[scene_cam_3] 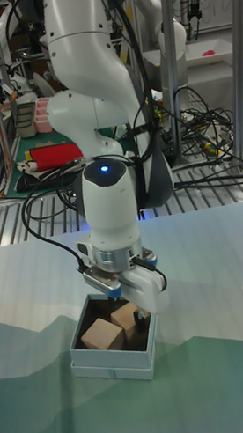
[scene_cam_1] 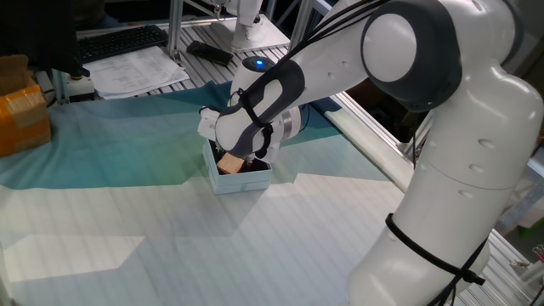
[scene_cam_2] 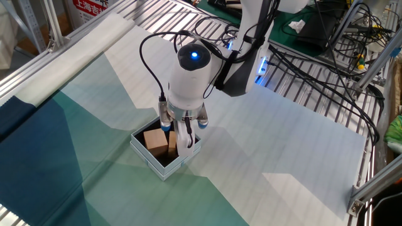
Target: Take everything out of the gift box
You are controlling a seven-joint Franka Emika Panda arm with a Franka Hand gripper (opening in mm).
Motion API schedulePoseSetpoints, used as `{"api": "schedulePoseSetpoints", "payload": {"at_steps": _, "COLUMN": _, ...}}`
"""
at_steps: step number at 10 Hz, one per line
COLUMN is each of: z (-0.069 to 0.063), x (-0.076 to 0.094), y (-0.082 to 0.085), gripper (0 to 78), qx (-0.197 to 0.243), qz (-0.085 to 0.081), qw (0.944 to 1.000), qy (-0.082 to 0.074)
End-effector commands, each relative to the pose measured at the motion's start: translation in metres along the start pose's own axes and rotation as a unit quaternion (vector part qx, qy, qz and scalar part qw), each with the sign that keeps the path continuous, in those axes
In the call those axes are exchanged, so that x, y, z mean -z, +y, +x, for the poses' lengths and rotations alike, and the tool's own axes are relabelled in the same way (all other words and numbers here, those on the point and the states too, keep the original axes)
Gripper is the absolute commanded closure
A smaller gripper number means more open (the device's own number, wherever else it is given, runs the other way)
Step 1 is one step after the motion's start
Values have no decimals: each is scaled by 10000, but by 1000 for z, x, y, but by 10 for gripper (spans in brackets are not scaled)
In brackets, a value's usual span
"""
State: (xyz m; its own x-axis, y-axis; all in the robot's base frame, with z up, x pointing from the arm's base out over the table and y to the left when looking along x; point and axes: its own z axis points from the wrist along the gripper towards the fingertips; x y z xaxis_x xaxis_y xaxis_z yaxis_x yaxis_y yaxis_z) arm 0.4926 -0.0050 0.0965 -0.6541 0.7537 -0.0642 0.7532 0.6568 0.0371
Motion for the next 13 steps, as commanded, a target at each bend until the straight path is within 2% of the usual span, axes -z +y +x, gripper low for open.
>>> {"api": "schedulePoseSetpoints", "payload": {"at_steps": 1, "z": 3, "x": 17, "y": -2, "gripper": 764, "qx": 146, "qz": 90, "qw": 9999, "qy": -18}}
{"api": "schedulePoseSetpoints", "payload": {"at_steps": 7, "z": 2, "x": 34, "y": -5, "gripper": 764, "qx": 317, "qz": 100, "qw": 9994, "qy": -28}}
{"api": "schedulePoseSetpoints", "payload": {"at_steps": 10, "z": 1, "x": 53, "y": -9, "gripper": 764, "qx": 583, "qz": 95, "qw": 9983, "qy": -16}}
{"api": "schedulePoseSetpoints", "payload": {"at_steps": 12, "z": 1, "x": 58, "y": -10, "gripper": 764, "qx": 726, "qz": 94, "qw": 9973, "qy": -16}}
{"api": "schedulePoseSetpoints", "payload": {"at_steps": 13, "z": 1, "x": 62, "y": -11, "gripper": 764, "qx": 980, "qz": 91, "qw": 9951, "qy": -19}}
